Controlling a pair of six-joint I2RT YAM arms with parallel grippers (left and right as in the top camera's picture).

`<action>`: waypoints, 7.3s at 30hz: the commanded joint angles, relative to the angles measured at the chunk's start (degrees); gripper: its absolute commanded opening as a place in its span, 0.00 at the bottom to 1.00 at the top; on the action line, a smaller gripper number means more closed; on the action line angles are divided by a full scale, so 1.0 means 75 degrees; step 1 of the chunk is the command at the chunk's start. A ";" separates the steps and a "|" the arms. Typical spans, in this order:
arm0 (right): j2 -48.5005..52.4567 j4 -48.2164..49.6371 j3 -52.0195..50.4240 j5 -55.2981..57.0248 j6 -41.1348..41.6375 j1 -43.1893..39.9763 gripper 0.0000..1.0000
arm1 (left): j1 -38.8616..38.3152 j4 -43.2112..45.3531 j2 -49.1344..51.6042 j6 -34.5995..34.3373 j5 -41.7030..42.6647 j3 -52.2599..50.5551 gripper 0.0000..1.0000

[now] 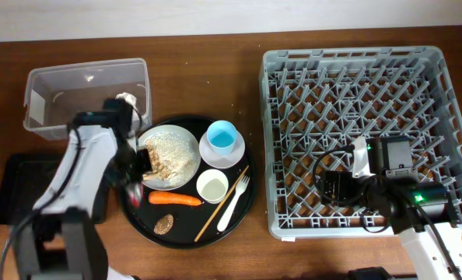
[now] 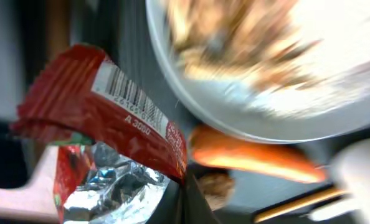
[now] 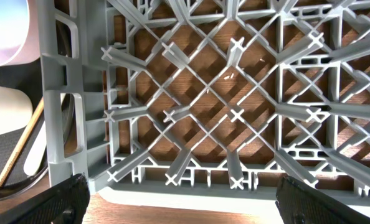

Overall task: Sort waste into correct bins and load items into the dishwasher rack
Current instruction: 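Drop the wrapper into the clear bin with the left gripper, then grasp the walnut and place it on the black baking tray, then grasp the carrot and place it on the black baking tray, then grasp the white cup with the left gripper and lift it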

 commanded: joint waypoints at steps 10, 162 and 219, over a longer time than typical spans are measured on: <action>-0.0015 0.0000 0.0143 0.0090 -0.0073 0.0012 0.98 | 0.0157 0.4610 -0.0396 0.0038 -0.0924 0.1501 0.01; -0.0015 -0.0312 0.0143 0.0093 -0.0076 0.0012 0.98 | 0.1853 0.3232 -0.4255 -0.3124 -0.1250 -0.3045 0.01; 0.0376 0.0356 0.0146 -0.1000 -0.0085 0.0012 0.98 | -0.1326 0.1553 -0.0662 0.1174 0.5785 0.0513 0.00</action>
